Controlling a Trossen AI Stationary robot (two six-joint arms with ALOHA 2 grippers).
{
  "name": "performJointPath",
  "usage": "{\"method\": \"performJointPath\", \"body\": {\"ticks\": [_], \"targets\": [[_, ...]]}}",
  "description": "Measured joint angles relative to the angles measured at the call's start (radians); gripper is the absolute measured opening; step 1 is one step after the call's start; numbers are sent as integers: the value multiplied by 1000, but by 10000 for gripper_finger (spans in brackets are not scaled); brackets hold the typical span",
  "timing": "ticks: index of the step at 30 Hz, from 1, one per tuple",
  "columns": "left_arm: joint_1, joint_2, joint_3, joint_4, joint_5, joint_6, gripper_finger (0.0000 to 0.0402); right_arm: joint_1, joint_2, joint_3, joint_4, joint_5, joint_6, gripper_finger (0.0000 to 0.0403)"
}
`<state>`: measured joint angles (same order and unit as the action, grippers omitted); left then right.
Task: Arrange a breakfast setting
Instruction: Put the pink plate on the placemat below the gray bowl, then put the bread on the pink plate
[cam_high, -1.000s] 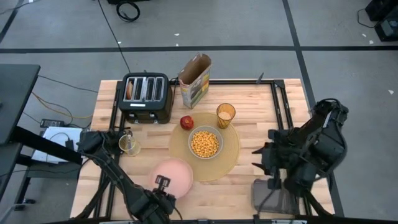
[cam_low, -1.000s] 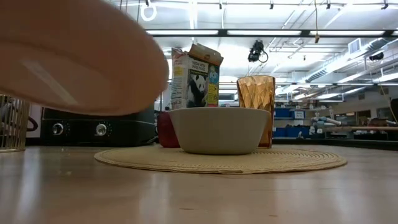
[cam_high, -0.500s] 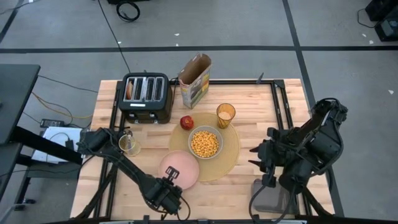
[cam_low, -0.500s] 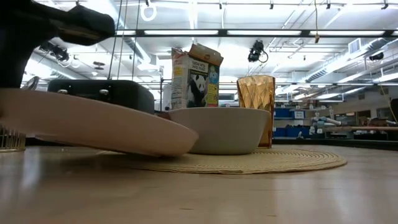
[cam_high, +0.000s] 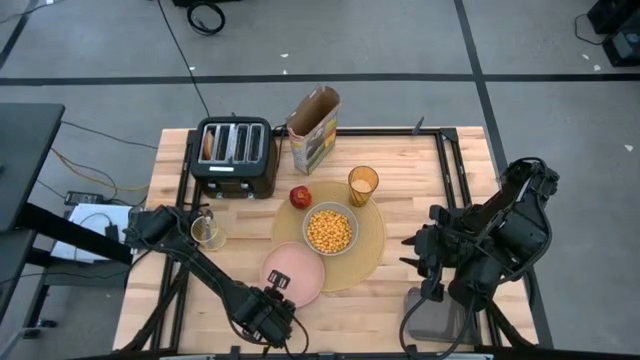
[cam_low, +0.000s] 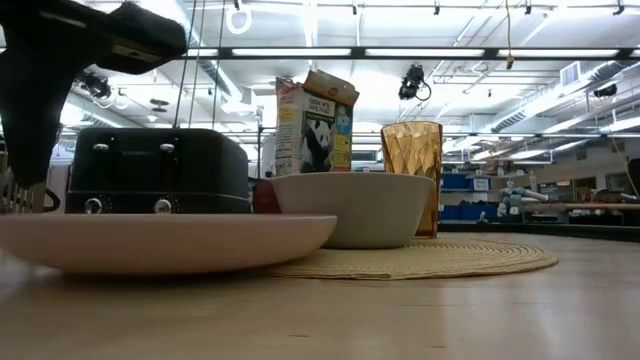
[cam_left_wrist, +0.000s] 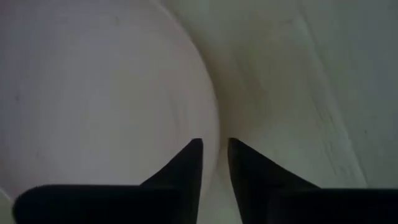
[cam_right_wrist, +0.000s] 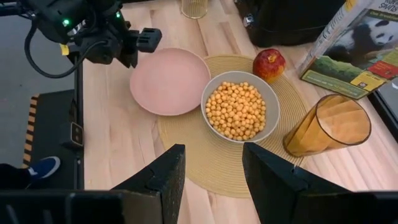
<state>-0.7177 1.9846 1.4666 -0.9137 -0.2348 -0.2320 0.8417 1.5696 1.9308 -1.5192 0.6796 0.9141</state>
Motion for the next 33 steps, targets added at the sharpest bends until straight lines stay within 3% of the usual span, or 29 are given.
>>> {"method": "performJointPath", "body": {"ticks": [5, 11, 14, 19, 22, 25, 33], "targets": [[2, -26, 1, -5, 67, -112, 116, 0, 0, 0, -1, -23, -31, 168], [9, -135, 68, -9, 58, -285, 137, 0, 0, 0, -1, -52, -60, 168], [29, -223, 87, -36, -52, -424, 139, 0, 0, 0, -1, -52, -68, 168], [106, -413, 88, -190, -397, -712, 140, 0, 0, 0, -1, -52, -80, 168], [181, -525, 88, -323, -560, -868, 140, -3, 0, 0, -1, -52, -118, 173], [284, -614, 89, -458, -644, -959, 141, -23, 0, 0, 6, -48, -165, 186], [710, -762, -40, -654, -597, -1067, 186, -133, 0, 0, 77, -3, -290, 227]]}}
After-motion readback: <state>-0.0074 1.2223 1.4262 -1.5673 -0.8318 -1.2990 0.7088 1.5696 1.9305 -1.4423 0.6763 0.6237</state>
